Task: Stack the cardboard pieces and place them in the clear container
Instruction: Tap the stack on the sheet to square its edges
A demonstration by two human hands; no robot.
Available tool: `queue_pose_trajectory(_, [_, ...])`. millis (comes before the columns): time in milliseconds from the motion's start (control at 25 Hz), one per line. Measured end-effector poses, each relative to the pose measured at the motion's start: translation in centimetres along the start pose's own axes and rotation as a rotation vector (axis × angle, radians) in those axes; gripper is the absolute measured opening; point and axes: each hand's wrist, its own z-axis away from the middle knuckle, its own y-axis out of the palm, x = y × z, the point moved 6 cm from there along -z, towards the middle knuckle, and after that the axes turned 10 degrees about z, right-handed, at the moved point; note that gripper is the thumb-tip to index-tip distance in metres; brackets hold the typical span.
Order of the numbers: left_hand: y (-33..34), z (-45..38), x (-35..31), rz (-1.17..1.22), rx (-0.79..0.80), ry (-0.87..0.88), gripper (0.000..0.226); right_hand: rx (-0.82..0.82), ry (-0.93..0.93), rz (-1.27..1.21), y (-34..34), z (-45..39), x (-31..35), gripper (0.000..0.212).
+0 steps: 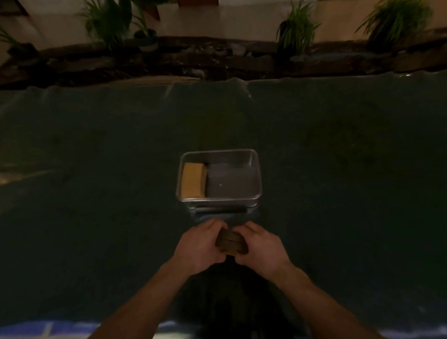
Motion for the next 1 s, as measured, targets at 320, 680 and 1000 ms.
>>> queue_pose_trajectory(320, [-2.4,6.3,9.6,0.057,0.012,0.052,0.050,-0.089,0.057,0.165,6.2,-0.2,8.0,0.057])
queue_pose_trajectory(680, [1.9,5.0,13.6,0.047,-0.008,0.036,0.055,-0.044,0.175,0.221,11.4,-3.0,7.9,0.062])
queue_pose_trajectory(1000, [3.8,4.8,15.0,0.075,-0.058,0.080,0.065,-0.081,0.178,0.184,13.5,-3.2,7.2,0.065])
